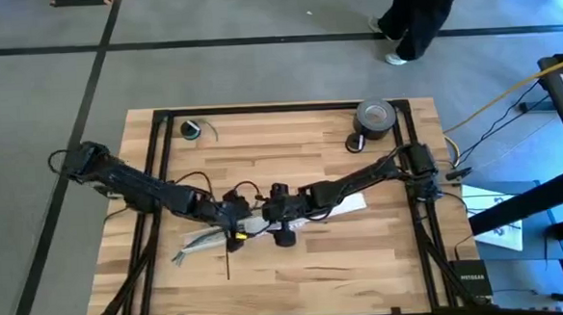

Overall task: Ziptie cables
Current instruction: Close the white cable duct

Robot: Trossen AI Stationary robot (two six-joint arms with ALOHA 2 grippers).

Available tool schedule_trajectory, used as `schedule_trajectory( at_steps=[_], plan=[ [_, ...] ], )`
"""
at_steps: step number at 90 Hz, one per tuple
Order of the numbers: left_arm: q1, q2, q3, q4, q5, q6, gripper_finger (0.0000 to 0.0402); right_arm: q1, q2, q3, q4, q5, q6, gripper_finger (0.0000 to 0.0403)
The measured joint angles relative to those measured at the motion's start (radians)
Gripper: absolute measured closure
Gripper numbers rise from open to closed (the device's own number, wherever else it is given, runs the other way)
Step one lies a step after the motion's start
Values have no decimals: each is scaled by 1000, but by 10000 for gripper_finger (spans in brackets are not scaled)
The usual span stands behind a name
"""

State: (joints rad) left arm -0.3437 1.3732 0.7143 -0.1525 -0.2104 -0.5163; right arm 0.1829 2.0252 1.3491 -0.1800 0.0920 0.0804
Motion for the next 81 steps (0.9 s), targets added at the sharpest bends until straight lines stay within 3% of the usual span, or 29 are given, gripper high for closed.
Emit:
schedule_trajectory(
  at_steps=[14, 27, 38, 49, 62, 81],
  plan=[
    [-127, -80, -14, -101, -196, -88, 78, 0, -1, 0, -3, -5, 0, 31],
    [-253, -79, -97, -49, -401, -211, 78, 0, -1, 0, -1, -5, -5, 31],
    [-286, -54, -183, 97, -414, -256, 78, 0, -1, -1, 13, -5, -11, 31],
    [-280, -20, -231, 210, -419, -181, 78, 0, -1, -1, 22, -5, -20, 31],
    [-266, 41, -251, 288, -420, -105, 78, 0, -1, -1, 26, -6, -28, 31],
    [-241, 83, -251, 324, -394, -108, 79, 0, -1, -1, 36, -6, -28, 31]
  ],
)
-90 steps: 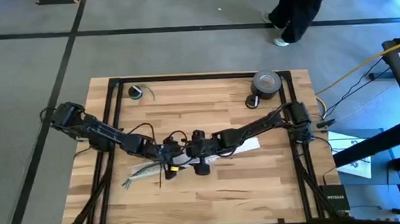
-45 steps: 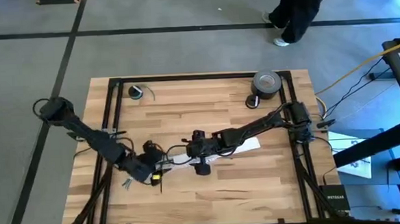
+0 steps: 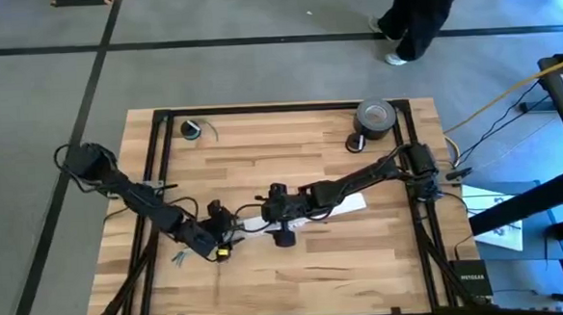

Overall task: Ziptie cables
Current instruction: Close the white cable duct

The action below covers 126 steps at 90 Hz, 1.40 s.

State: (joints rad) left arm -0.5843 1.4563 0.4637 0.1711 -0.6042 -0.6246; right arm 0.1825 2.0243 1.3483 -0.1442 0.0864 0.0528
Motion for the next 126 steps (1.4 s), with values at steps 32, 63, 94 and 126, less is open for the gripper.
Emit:
schedule_trajectory(
  at_steps=[32, 63, 94, 126],
  plan=[
    [11, 0, 0, -2, 20, 5, 134, 0, 21, -3, 42, -53, -5, 31],
    [13, 0, 0, -1, 12, 23, 164, 0, 25, -3, 90, -124, -5, 31],
    [23, 0, 0, -1, 8, -1, 164, 0, 25, -3, 88, -124, -6, 31],
    [72, 0, 0, 3, 52, -32, 164, 0, 25, -2, 87, -124, -6, 31]
  ],
)
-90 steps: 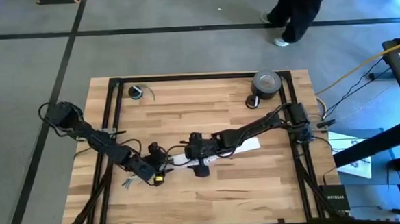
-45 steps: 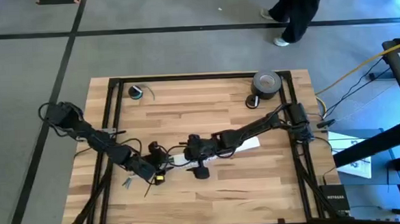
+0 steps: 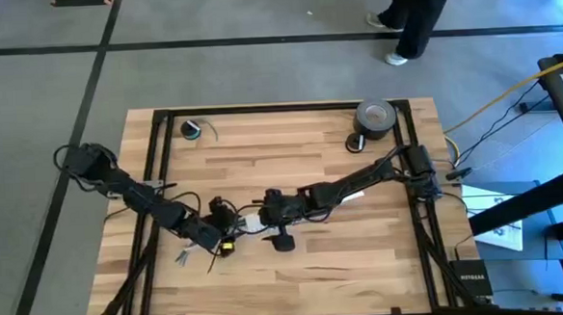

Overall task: Ziptie cables
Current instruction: Close the white cable duct

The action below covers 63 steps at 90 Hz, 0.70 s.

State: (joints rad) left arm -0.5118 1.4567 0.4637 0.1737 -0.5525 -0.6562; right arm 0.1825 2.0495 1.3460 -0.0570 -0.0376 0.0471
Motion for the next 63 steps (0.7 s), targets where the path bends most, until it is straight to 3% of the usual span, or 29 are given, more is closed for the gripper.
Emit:
schedule_trajectory(
  at_steps=[35, 63],
  plan=[
    [34, 0, 0, 5, 52, 12, 106, 0, 0, 0, -1, 29, 0, 31],
    [35, 0, 0, 72, 49, 111, 130, -11, 0, 1, -35, 34, -5, 31]
  ],
)
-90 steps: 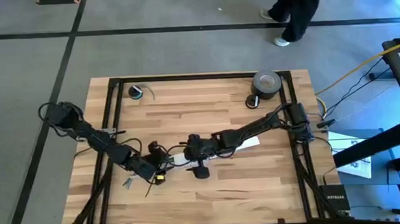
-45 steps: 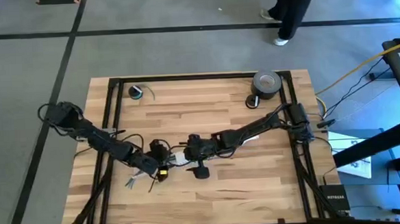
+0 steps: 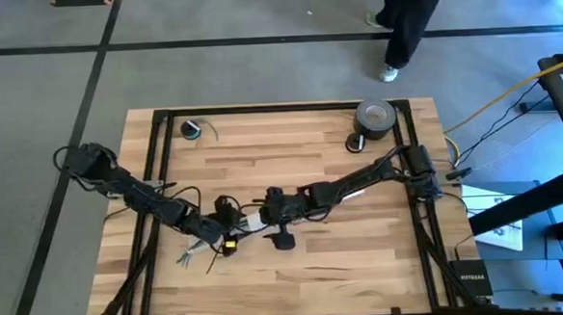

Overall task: Ziptie cables
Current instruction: Close the white cable duct

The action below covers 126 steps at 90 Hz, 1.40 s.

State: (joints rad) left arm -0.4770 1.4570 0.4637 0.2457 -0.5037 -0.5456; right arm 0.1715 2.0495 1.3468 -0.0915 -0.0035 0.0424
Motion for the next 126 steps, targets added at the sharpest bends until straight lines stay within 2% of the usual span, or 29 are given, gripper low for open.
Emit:
schedule_trajectory(
  at_steps=[15, 46, 64, 76, 105, 126],
  plan=[
    [-1, 0, 0, -17, -1, -5, 162, -10, 0, 0, -7, -7, -14, 31],
    [-2, 0, 0, -19, 0, -6, 166, -24, 12, 1, -24, 77, -52, 31],
    [-3, 0, 0, -19, 0, -7, 166, -41, 12, 1, -33, -7, -93, 34],
    [-3, 0, 0, -19, 1, -7, 166, -57, 12, 1, -18, -61, -102, 64],
    [-3, 0, 0, -20, 3, -10, 166, -61, 32, 0, -19, -87, -130, 182],
    [-3, 0, 0, -21, 3, -13, 166, -59, 35, -1, 13, -88, -84, 180]
  ],
)
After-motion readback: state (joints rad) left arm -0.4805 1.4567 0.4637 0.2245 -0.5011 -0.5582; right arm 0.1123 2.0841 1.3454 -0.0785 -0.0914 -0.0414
